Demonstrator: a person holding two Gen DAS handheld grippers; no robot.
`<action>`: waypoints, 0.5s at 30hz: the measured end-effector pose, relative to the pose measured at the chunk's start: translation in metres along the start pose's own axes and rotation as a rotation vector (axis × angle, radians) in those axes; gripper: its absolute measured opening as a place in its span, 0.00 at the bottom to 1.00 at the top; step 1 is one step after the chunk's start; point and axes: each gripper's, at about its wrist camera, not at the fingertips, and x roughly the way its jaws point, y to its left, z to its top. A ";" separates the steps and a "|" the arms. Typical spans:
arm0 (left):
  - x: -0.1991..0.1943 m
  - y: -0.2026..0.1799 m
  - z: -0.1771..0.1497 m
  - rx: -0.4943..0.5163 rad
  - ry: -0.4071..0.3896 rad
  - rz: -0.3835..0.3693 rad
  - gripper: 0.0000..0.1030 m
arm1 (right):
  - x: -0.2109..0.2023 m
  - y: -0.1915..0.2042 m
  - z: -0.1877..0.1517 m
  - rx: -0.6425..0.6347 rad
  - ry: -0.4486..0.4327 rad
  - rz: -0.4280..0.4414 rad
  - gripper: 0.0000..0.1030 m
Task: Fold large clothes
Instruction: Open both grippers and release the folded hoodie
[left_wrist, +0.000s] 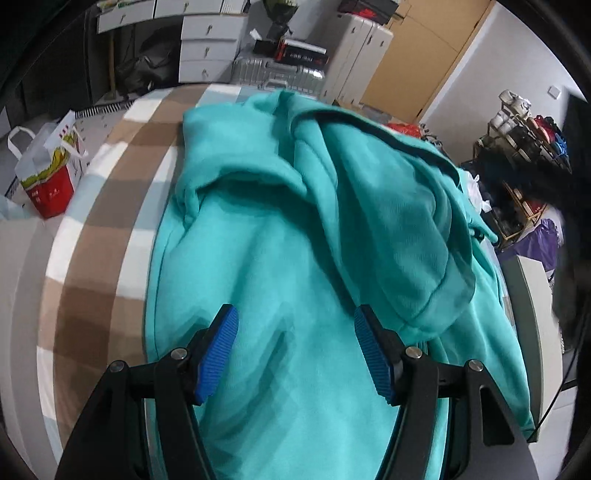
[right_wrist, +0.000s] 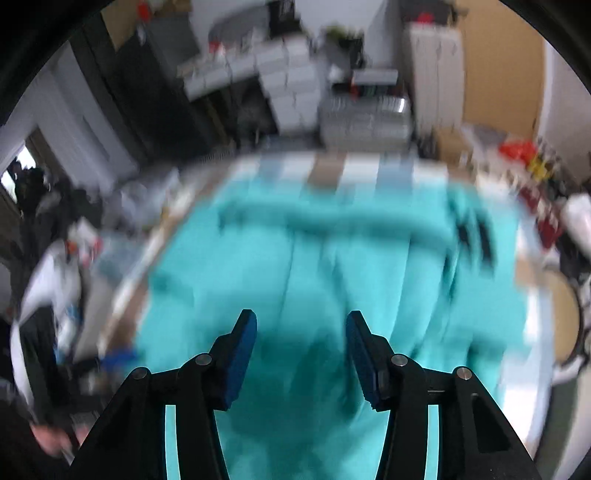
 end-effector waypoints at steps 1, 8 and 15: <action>-0.001 0.001 0.001 0.007 -0.002 0.008 0.59 | 0.005 -0.003 0.019 0.005 -0.018 -0.046 0.48; 0.001 0.004 0.007 0.021 -0.038 0.066 0.59 | 0.097 -0.050 0.077 0.150 0.104 -0.173 0.25; 0.008 0.005 0.005 0.045 -0.021 0.098 0.59 | 0.124 -0.049 0.020 0.057 0.212 -0.204 0.16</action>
